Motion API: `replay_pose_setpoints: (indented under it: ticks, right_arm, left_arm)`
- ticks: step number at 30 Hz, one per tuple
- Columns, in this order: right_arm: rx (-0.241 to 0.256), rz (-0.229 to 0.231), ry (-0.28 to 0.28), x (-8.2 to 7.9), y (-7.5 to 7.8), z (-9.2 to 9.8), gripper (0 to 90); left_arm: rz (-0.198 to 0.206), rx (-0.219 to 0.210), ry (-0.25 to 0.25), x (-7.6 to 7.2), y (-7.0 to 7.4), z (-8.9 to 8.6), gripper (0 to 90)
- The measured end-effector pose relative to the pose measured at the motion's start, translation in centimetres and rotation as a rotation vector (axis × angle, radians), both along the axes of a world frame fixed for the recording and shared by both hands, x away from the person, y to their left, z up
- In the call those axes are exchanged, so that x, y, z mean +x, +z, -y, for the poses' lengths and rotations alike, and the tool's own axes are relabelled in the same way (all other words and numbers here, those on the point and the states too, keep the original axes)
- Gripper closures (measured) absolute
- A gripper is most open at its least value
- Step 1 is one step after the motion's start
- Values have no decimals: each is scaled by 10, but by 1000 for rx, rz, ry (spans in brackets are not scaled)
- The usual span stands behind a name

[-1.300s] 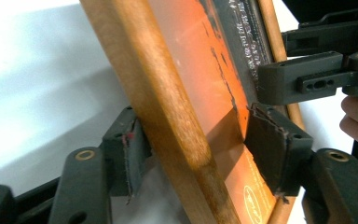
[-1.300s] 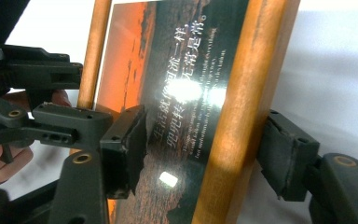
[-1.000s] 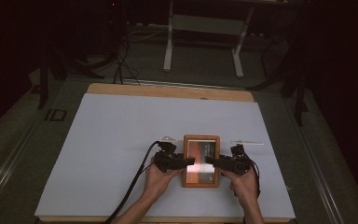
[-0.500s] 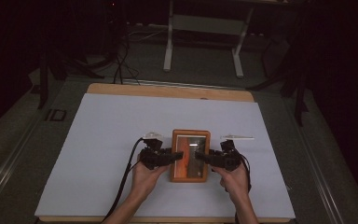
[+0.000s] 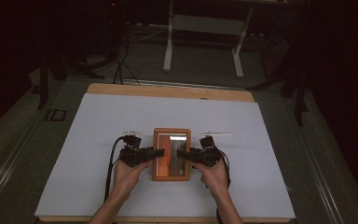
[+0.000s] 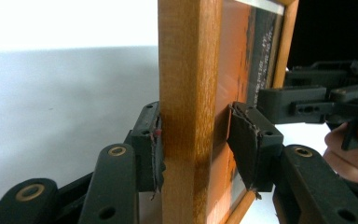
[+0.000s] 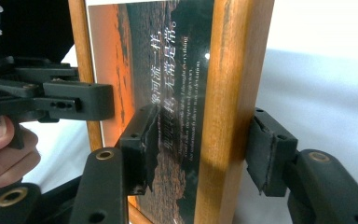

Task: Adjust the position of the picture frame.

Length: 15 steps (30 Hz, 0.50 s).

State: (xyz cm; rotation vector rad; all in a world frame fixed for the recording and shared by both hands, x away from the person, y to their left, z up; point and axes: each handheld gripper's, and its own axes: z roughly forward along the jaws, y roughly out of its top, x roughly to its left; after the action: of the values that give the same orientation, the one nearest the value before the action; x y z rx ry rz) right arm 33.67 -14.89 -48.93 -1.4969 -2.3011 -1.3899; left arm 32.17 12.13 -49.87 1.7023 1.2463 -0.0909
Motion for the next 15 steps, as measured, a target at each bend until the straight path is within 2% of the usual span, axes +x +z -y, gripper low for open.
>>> replay_pose_setpoints:
  ticks: [6,10,15]
  right_arm:
    - [-4,-36,-19,9,-7,-7,496]
    - [-11,-60,-24,14,-10,-8,504]
    - [-15,-113,-33,22,-17,-7,493]
  left_arm:
    - [-38,-18,3,11,-11,-5,562]
    - [-70,-13,13,18,-15,-3,540]
    - [-108,-11,-9,29,-21,-2,523]
